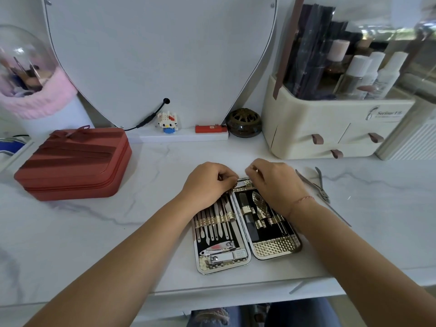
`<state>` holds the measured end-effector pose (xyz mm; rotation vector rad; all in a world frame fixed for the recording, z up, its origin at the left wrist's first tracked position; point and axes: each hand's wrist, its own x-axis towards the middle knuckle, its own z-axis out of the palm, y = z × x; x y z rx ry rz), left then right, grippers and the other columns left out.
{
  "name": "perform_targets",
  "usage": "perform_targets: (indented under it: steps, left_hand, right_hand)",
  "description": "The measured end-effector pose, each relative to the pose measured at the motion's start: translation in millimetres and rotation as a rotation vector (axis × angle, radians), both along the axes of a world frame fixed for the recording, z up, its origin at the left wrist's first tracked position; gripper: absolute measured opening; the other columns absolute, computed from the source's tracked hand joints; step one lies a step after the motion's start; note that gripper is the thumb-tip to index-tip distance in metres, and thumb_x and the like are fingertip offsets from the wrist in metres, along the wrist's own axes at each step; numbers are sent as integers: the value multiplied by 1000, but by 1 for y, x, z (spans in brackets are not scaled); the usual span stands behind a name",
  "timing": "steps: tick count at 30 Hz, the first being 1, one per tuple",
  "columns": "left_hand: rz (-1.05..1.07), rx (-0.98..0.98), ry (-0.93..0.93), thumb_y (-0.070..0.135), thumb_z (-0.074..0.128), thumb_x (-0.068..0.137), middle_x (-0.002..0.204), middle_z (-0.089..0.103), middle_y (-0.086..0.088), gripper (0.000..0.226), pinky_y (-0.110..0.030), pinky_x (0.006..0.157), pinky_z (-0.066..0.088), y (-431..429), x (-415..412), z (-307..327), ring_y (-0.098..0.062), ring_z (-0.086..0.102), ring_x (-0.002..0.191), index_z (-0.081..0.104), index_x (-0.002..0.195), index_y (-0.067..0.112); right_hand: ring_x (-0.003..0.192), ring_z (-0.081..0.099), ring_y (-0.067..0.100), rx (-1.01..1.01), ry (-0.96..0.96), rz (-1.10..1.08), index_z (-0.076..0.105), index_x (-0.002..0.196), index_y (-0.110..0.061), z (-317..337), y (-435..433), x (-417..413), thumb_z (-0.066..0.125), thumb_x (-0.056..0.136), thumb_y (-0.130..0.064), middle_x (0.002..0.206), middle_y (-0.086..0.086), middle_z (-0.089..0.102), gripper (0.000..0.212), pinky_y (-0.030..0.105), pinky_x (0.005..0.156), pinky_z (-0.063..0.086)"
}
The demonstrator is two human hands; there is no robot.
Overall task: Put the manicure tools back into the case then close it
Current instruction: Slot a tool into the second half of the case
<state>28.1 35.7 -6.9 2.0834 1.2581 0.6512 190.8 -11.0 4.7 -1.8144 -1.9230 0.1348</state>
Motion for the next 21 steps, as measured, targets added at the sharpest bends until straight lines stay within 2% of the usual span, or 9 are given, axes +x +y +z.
perform_targets:
  steps: [4,7,9,11,13,16,19,21]
  left_hand:
    - [10,-25,0,27,62,89,96,72,8,14,-30,84,48,0,-1,1,-9,62,92,74,95,25]
    - [13,-41,-22,32,55,94,98,73,5,23,-31,84,49,-1,-1,4,-10,63,91,75,96,21]
    - [15,-74,-54,42,46,96,98,72,3,37,-31,85,48,-3,-2,6,-11,63,91,75,97,19]
    - [8,-97,-95,53,46,91,98,70,4,45,-30,86,47,-5,-3,7,-10,62,93,73,96,18]
    - [-21,-90,-134,55,57,82,96,67,7,40,-27,83,47,-5,-3,7,-7,60,92,74,94,20]
    - [-37,-66,-135,44,72,76,90,67,10,24,-22,74,43,-5,-3,6,-2,59,84,75,90,26]
    - [-27,-34,-139,34,75,77,87,67,10,15,-21,71,43,-4,-4,5,-2,57,77,76,90,26]
    - [-28,-20,-130,26,74,79,86,67,9,12,-20,68,41,-3,-4,5,0,55,72,76,91,26]
  right_hand:
    - [77,60,11,-133,148,148,68,102,-20,7,-3,15,56,89,-28,81,-6,67,19,21,73,47]
    - [78,61,9,-90,157,146,72,98,-20,4,1,19,64,85,-24,84,-5,69,16,14,73,44]
    - [73,58,4,-87,162,150,73,93,-20,4,5,18,68,81,-26,78,-11,66,14,9,69,41]
    - [66,54,2,-110,150,156,74,87,-22,6,9,18,73,77,-29,70,-15,61,13,8,63,39]
    - [59,53,4,-130,159,151,73,80,-24,7,13,20,76,72,-31,65,-9,63,11,14,59,41]
    - [55,50,4,-150,195,155,70,74,-23,7,15,22,79,69,-32,63,-5,63,14,14,55,41]
    - [55,51,4,-160,227,148,69,74,-22,6,15,23,79,69,-32,64,-4,64,15,15,55,43]
    - [53,52,0,-166,258,148,71,75,-20,6,15,26,78,71,-29,62,-6,63,12,9,53,41]
